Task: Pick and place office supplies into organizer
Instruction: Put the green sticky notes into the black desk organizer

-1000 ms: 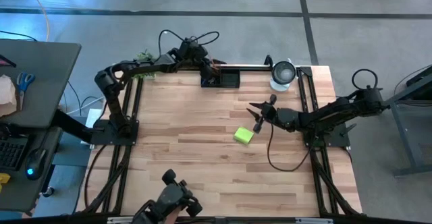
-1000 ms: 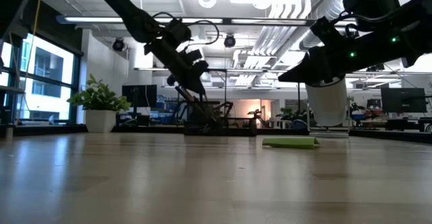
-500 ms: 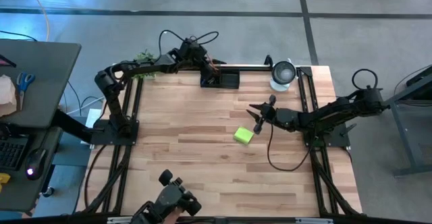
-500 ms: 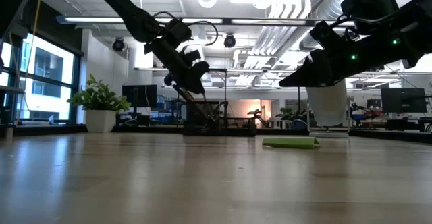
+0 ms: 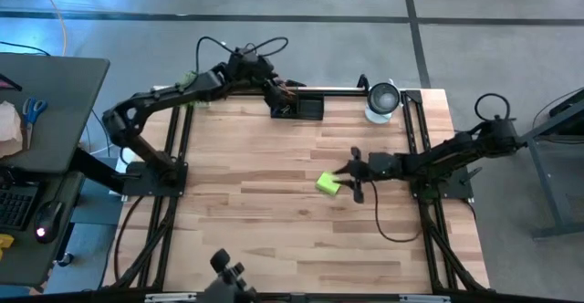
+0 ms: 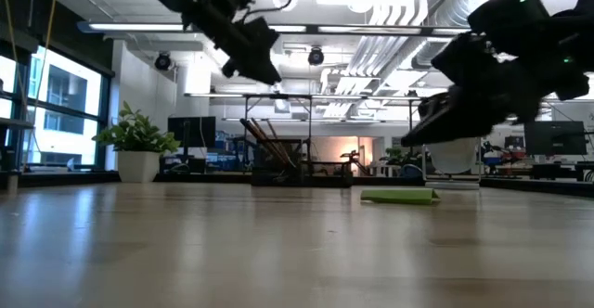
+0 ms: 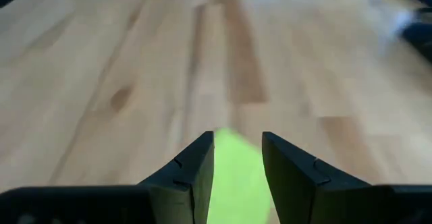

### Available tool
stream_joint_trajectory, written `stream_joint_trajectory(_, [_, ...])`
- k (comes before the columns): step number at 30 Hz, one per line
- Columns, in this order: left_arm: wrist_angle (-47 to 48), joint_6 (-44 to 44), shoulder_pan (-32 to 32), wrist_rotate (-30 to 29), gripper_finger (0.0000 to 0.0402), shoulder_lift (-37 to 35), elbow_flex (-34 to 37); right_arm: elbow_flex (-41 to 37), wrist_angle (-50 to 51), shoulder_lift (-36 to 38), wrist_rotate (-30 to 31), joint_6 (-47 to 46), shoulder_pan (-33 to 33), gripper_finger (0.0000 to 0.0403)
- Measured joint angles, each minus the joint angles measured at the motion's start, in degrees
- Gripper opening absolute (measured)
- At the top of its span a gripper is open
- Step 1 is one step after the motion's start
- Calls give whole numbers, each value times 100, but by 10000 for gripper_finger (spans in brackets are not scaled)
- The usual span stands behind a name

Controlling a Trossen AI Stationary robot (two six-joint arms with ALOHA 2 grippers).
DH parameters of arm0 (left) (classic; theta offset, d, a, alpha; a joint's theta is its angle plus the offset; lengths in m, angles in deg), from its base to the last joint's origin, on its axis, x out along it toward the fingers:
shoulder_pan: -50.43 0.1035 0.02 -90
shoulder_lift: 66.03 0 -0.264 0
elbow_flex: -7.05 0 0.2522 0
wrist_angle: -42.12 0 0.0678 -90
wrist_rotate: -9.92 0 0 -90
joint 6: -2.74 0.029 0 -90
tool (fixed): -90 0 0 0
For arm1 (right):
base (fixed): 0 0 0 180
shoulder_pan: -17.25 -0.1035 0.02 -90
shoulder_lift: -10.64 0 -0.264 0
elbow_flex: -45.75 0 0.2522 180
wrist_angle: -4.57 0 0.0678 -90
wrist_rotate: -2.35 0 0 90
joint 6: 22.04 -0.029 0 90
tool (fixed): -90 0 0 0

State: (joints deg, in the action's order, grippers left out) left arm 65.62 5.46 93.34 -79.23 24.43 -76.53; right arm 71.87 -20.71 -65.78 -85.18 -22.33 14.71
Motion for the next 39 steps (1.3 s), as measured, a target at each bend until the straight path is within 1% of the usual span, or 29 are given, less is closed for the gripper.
stream_joint_trajectory(3, [158,10,-309,21,127,-157,0,4,241,0,82,345,-411,119])
stream_joint_trajectory(5, [278,11,-530,23,127,-213,0,147,743,-1,385,602,-749,119])
stream_joint_trajectory(7, [339,7,-770,21,125,-253,0,459,1554,-2,898,792,-1089,119])
stream_joint_trajectory(10, [415,0,-1109,16,122,-271,0,959,2989,-2,1832,859,-1497,119])
stream_joint_trajectory(12, [504,-16,-1329,9,122,-271,2,1202,3504,-2,2332,961,-1713,119])
stream_joint_trajectory(14, [566,-22,-1529,5,122,-271,2,1320,3721,0,2609,1093,-1870,119])
stream_joint_trajectory(18, [752,-158,-1884,19,120,-271,35,1342,3719,-60,2676,1389,-2028,119])
stream_joint_trajectory(21, [601,-214,-2118,285,116,-271,199,1342,3680,-290,2690,1706,-2051,119])
stream_joint_trajectory(25, [2,-483,-2360,827,109,-271,565,1342,3497,-700,2848,1914,-2051,119])
stream_joint_trajectory(28, [-478,-709,-2516,1078,103,-271,913,1342,3316,-927,2880,1983,-2051,119])
stream_joint_trajectory(34, [-1650,-1097,-2693,1128,89,-271,1617,1342,2878,-1275,2928,2331,-2048,119])
stream_joint_trajectory(39, [-2070,-1315,-2693,1116,77,-271,1952,1362,2600,-1400,2977,2550,-2022,119])
